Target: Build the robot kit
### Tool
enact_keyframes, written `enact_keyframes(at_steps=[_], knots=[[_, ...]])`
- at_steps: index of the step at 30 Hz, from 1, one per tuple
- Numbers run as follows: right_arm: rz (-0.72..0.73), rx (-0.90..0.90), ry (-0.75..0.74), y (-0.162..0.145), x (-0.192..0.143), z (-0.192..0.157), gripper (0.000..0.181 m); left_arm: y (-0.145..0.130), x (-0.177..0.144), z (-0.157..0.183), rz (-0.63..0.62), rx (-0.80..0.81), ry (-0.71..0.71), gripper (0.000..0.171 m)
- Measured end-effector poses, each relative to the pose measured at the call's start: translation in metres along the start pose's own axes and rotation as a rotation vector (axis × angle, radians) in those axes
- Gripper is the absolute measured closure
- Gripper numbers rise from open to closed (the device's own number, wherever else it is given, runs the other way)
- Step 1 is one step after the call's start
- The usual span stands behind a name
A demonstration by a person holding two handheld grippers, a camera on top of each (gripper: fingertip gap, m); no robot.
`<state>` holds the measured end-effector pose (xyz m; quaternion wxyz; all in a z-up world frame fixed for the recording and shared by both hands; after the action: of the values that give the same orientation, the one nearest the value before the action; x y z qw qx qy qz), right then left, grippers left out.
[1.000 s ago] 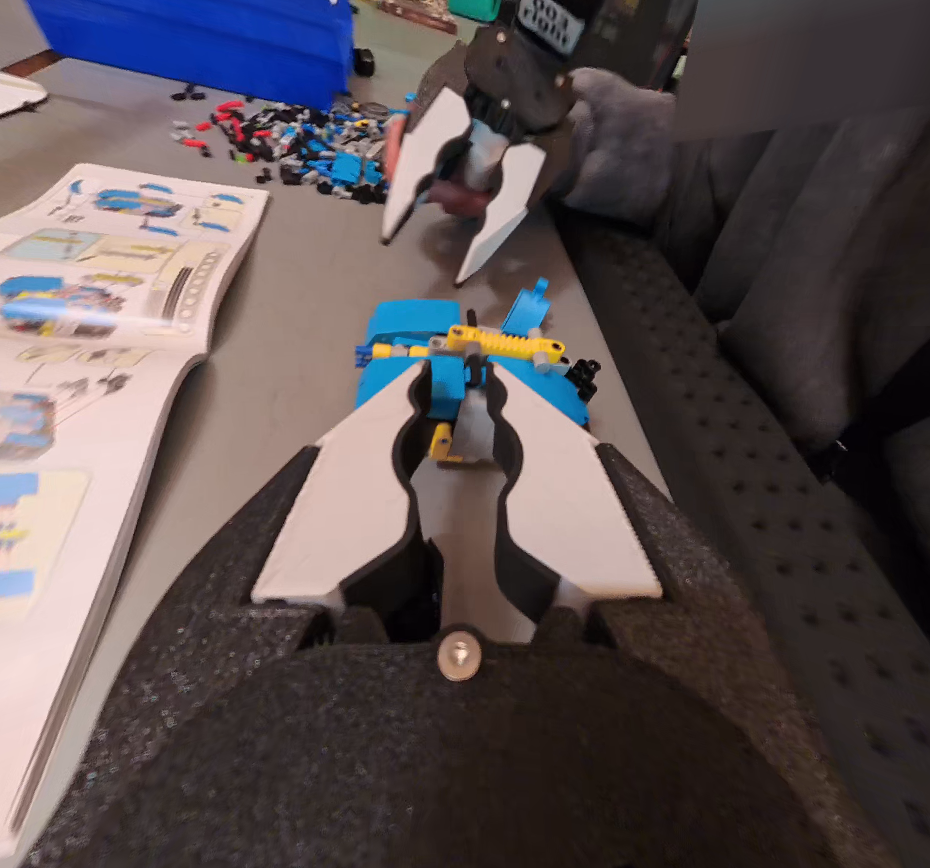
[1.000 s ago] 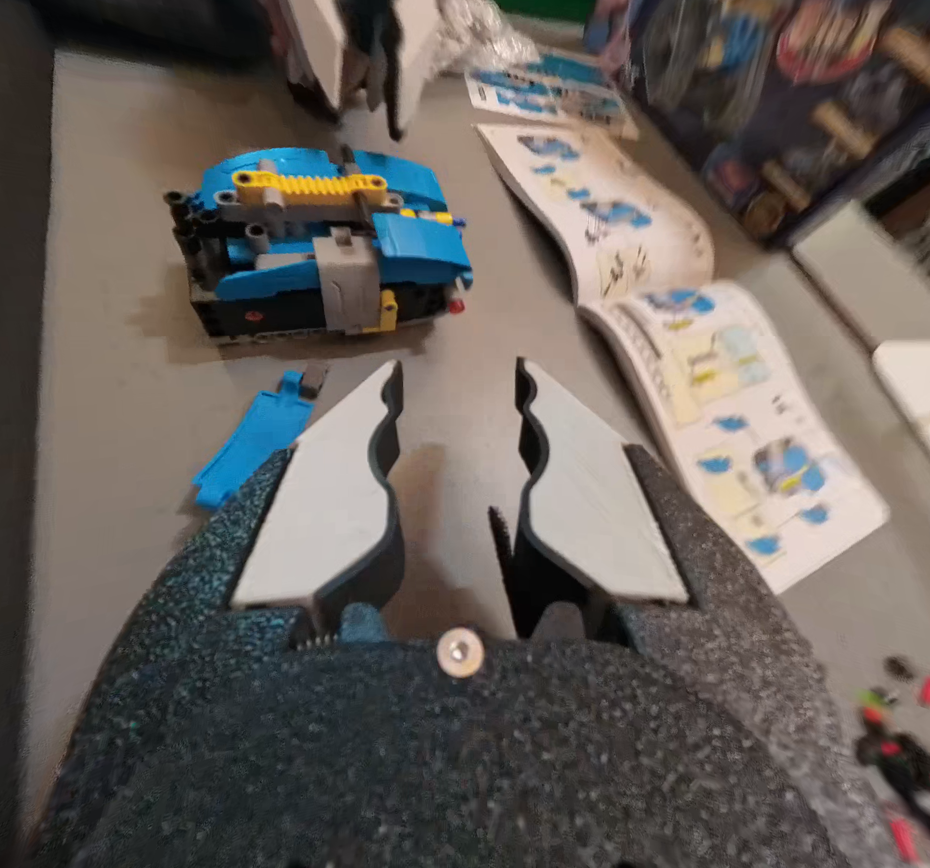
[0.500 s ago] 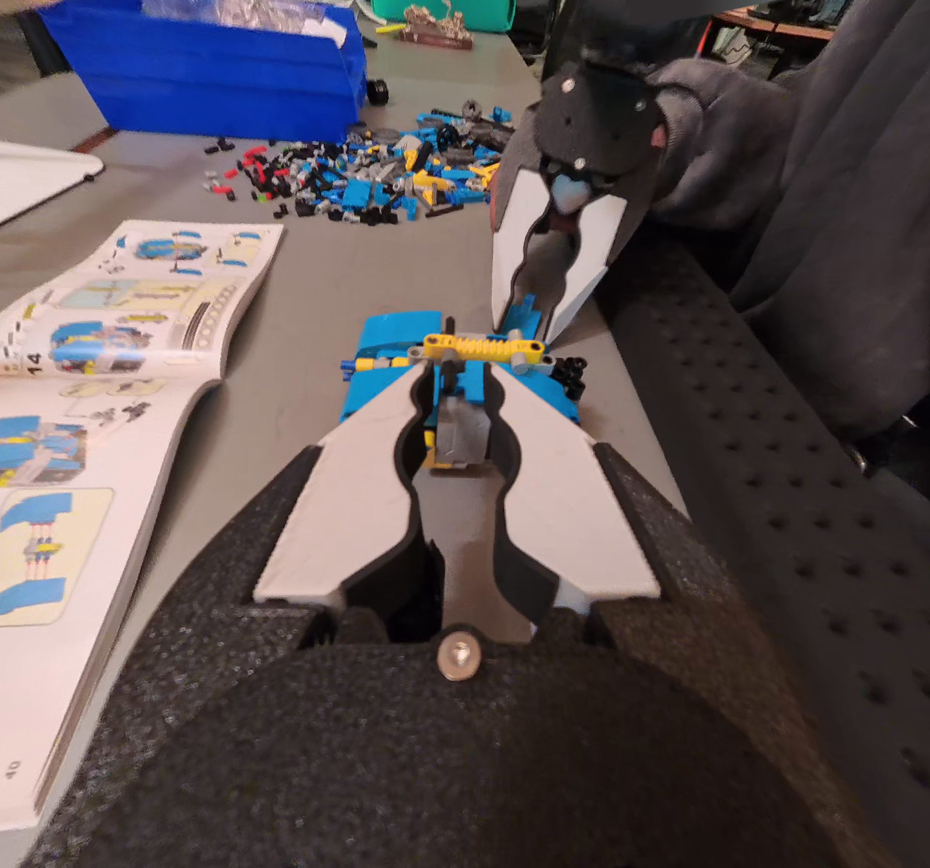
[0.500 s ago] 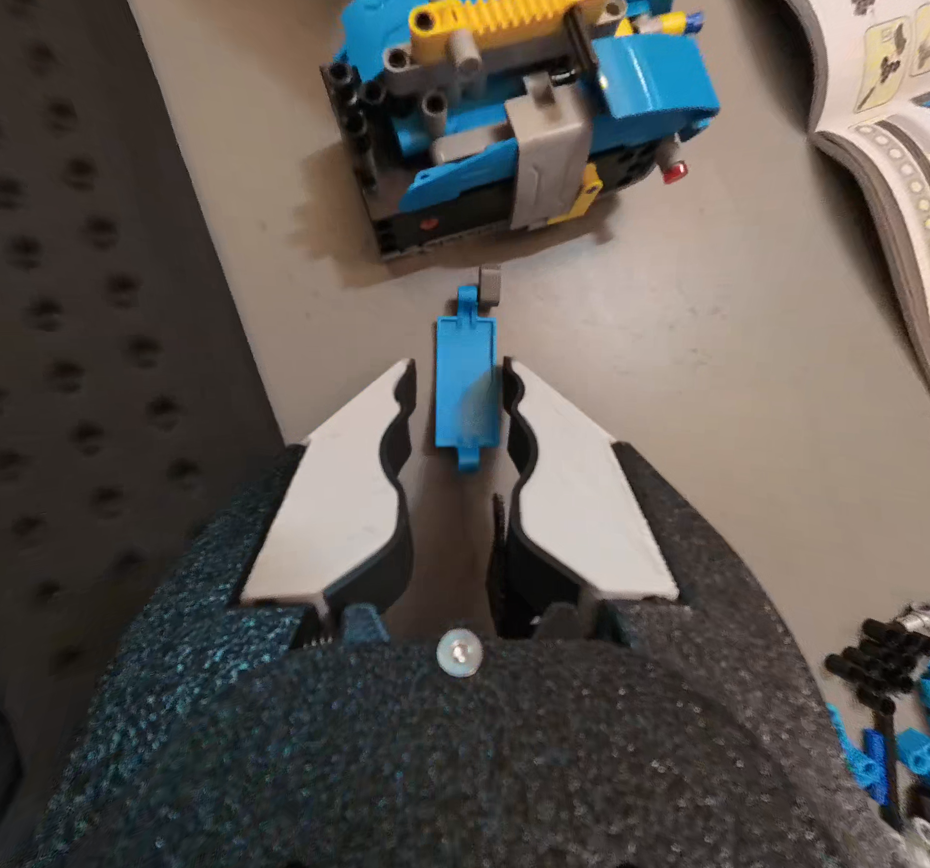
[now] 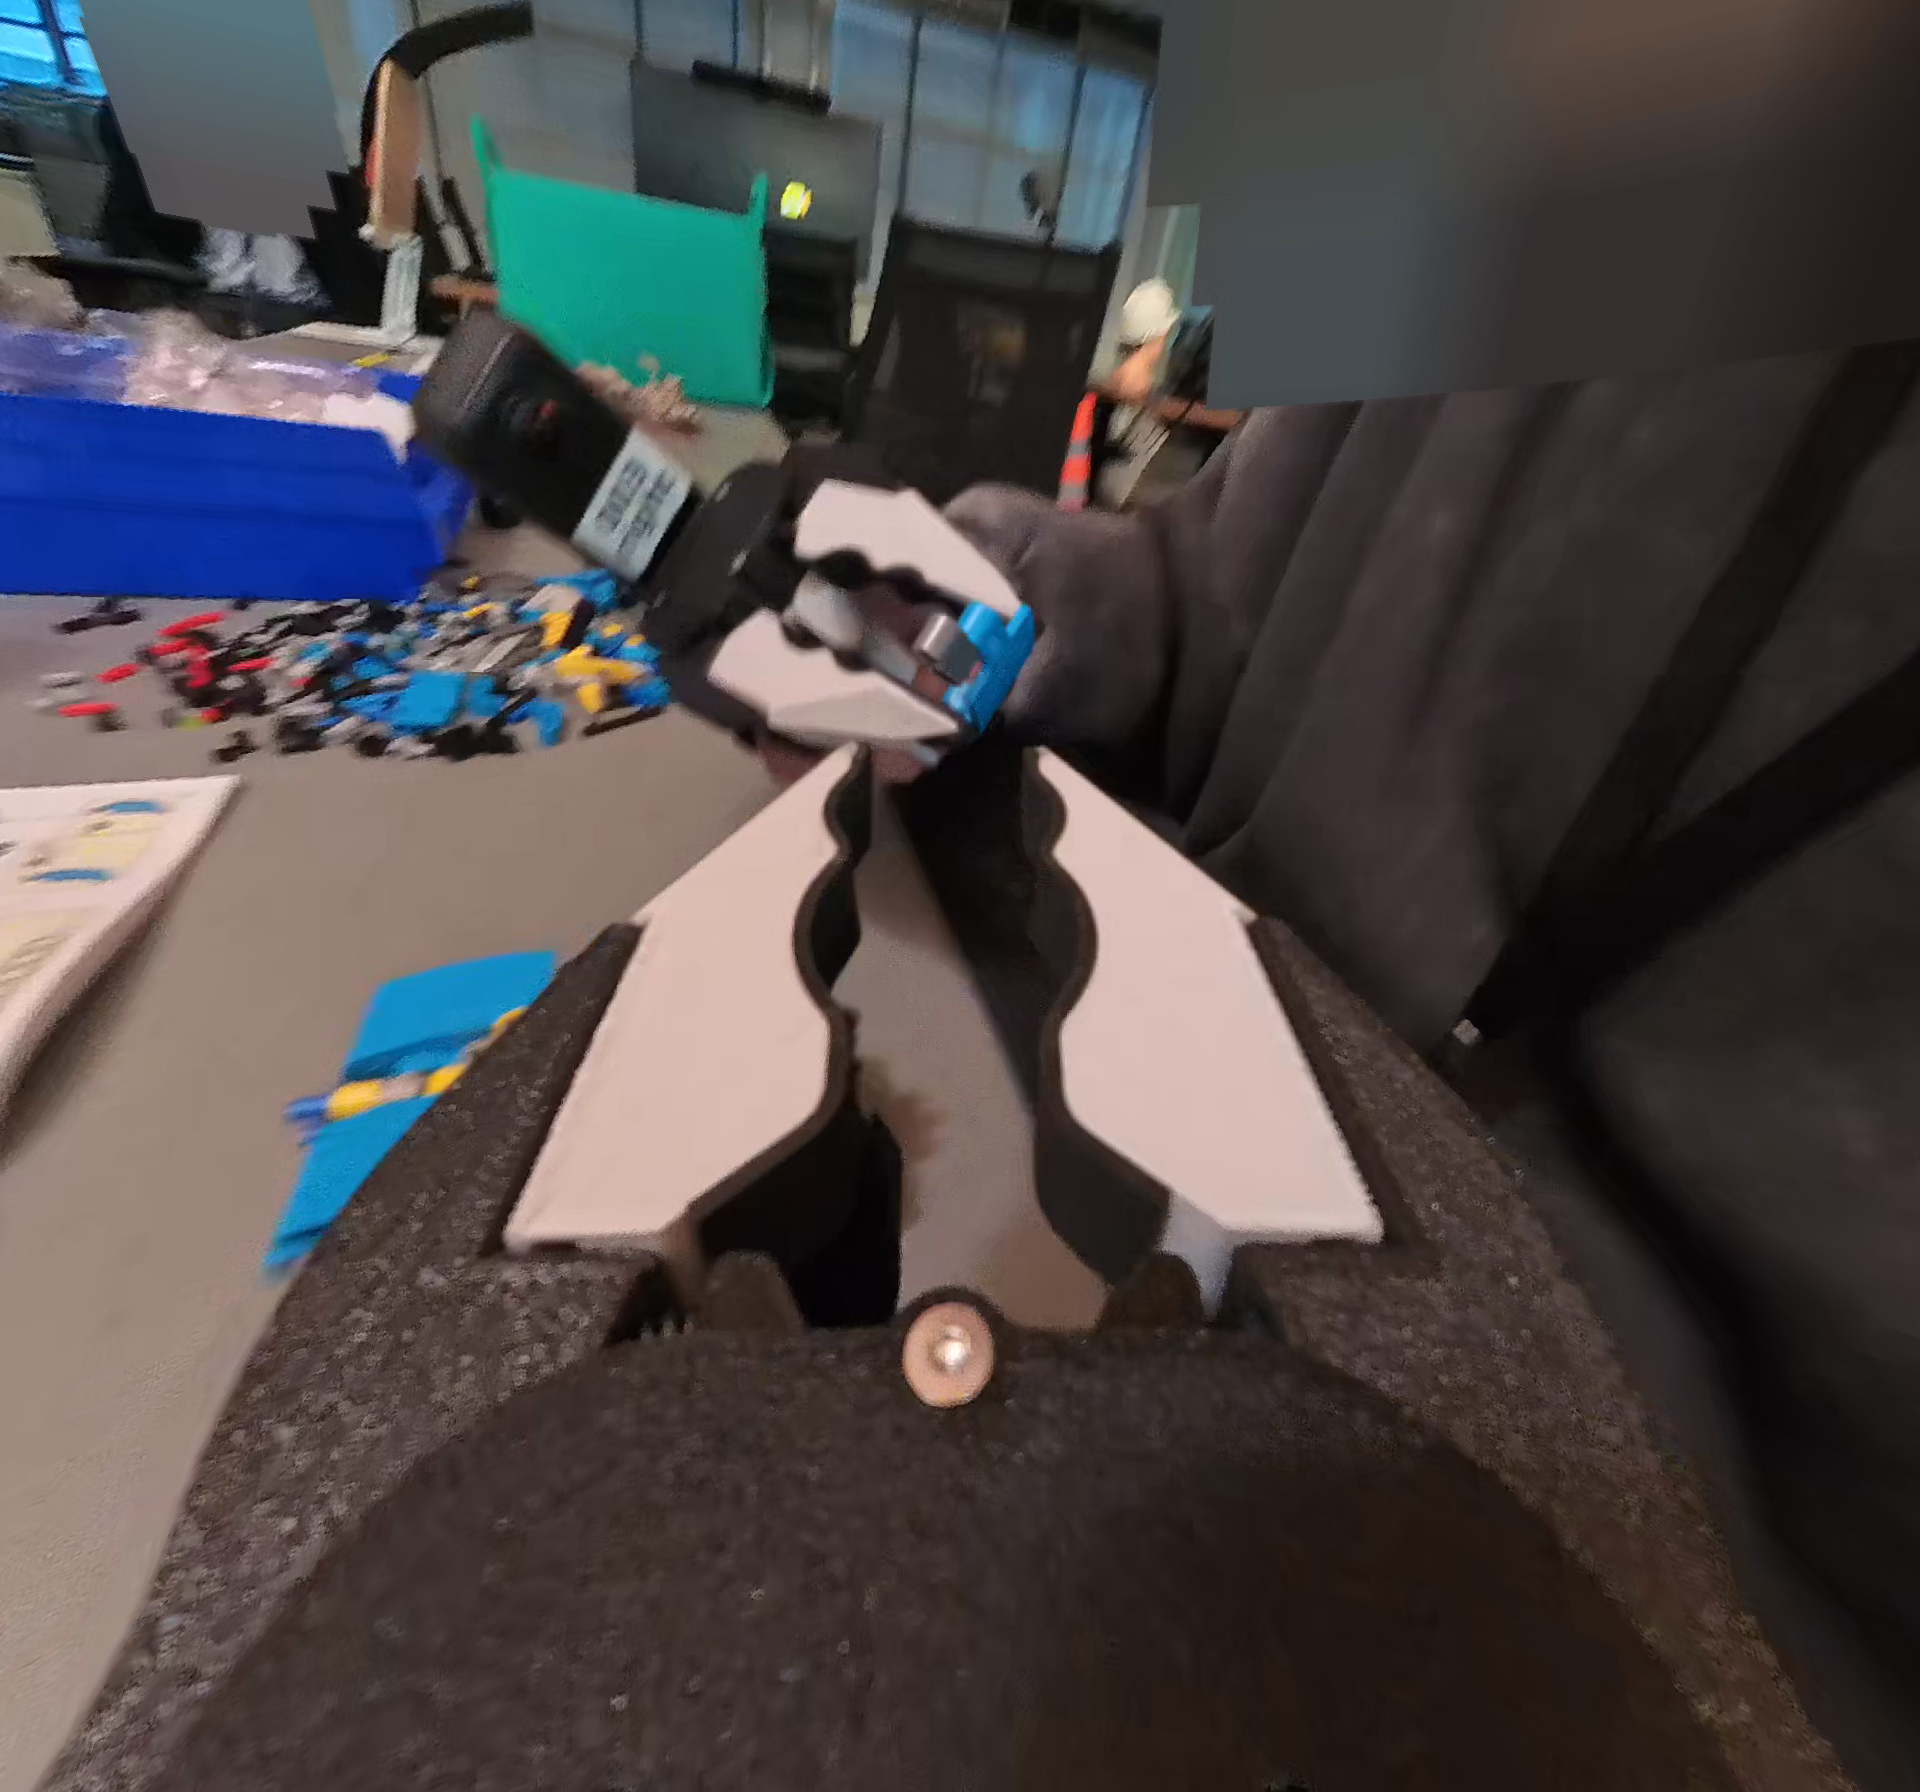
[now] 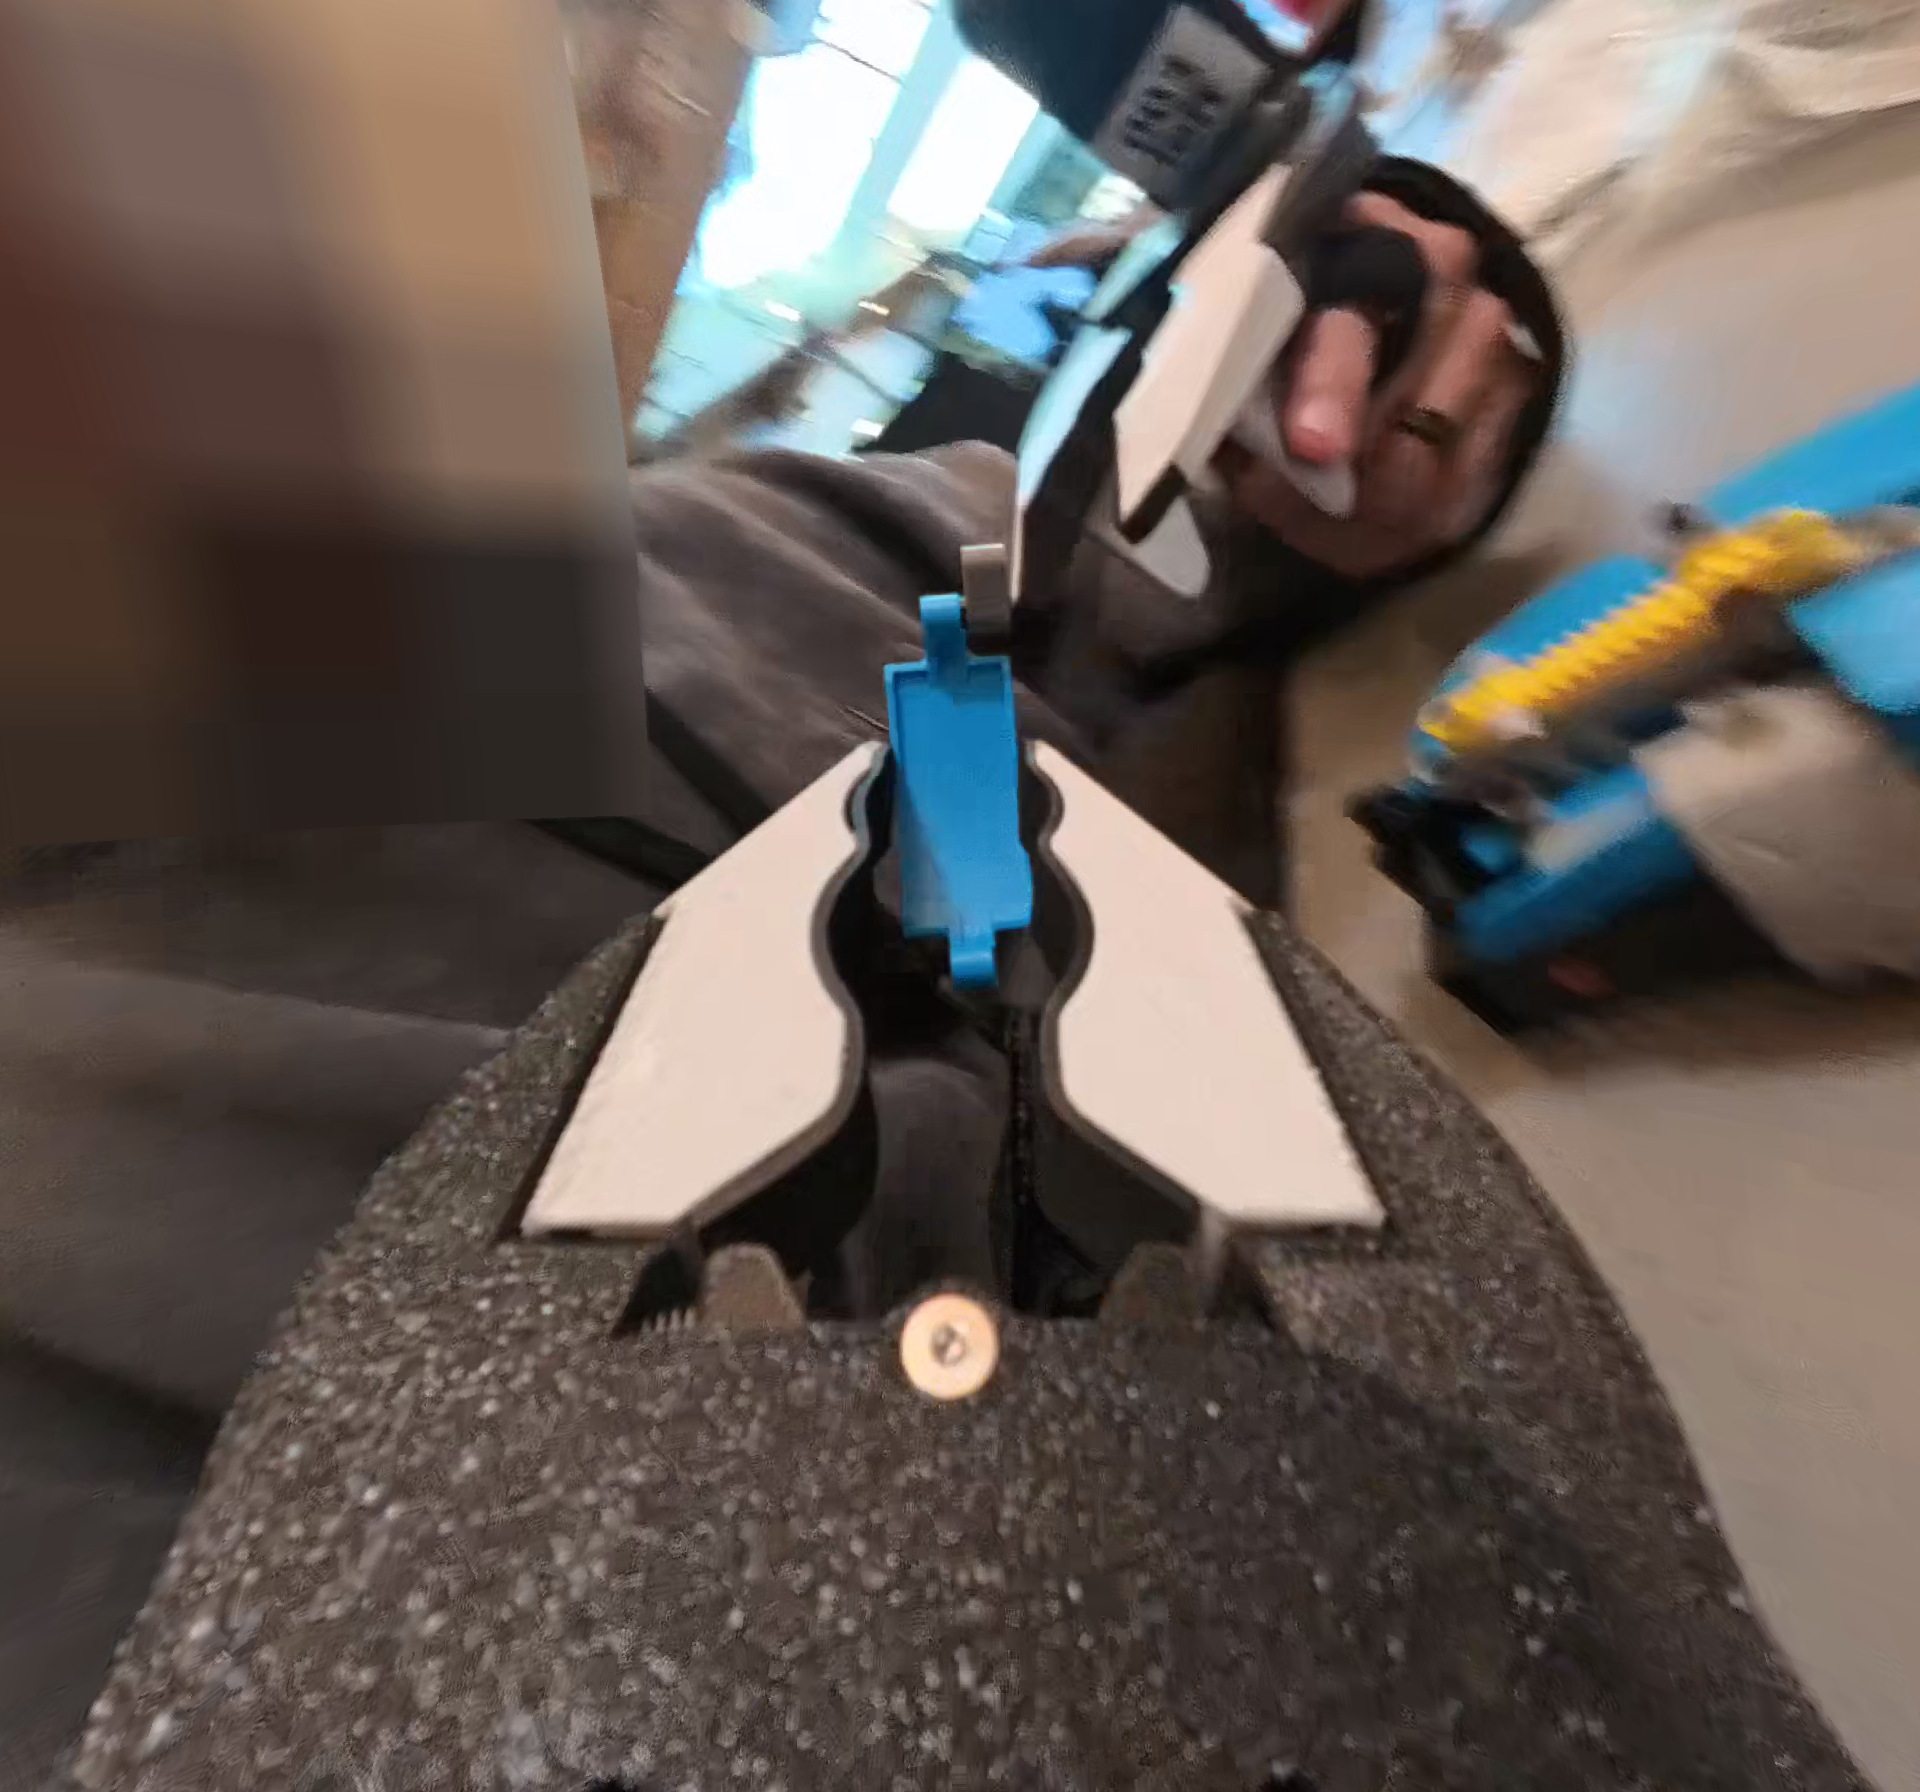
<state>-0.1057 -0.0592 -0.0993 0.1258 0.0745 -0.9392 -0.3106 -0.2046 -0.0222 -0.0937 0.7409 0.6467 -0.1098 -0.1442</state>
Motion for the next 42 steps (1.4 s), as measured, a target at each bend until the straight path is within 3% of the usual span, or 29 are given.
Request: enact_keyframes(at_steps=[5, 7, 10, 13, 15, 20, 25, 32, 42], knots=[[0.084, 0.142, 0.323, 0.010, 0.031, -0.009, 0.159, 0.021, 0.000, 0.013, 0.155, -0.195, -0.139, 0.142], [0.077, 0.162, 0.349, 0.008, 0.038, -0.005, 0.159, 0.026, -0.002, 0.016, 0.197, -0.251, -0.183, 0.145], [0.107, 0.190, 0.379, 0.010, 0.042, -0.001, 0.159, 0.025, -0.002, 0.021, 0.190, -0.280, -0.246, 0.164], [0.133, 0.178, 0.372, 0.012, 0.039, 0.002, 0.158, 0.025, -0.003, 0.018, 0.201, -0.317, -0.247, 0.165], [0.160, 0.119, 0.333, 0.016, 0.033, 0.003, 0.173, 0.023, -0.003, 0.011, 0.204, -0.376, -0.238, 0.165], [0.084, -0.195, -0.145, 0.022, 0.016, 0.014, 0.152, 0.007, 0.002, -0.005, 0.122, -0.450, -0.181, 0.165], [0.055, -0.372, -0.382, 0.025, 0.026, 0.009, 0.161, 0.005, 0.005, -0.006, 0.106, -0.410, -0.137, 0.166], [0.071, -0.467, -0.478, 0.029, 0.024, 0.003, 0.163, -0.003, 0.013, 0.001, 0.029, -0.288, -0.085, 0.165], [0.103, -0.430, -0.465, 0.026, 0.020, 0.013, 0.170, -0.010, 0.024, -0.007, -0.002, -0.310, -0.009, 0.166]])
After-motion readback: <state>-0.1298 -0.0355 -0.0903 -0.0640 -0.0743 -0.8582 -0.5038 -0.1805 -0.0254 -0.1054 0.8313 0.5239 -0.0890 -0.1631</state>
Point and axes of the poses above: each gripper's, where its closed fingertips meet, x out along the fingers, y out of its top, z = x × y across the jaws, the point moved 4 cm from there along -x, back along the fingers, and after that the axes turned 6 degrees about y, right-handed, at the moved point
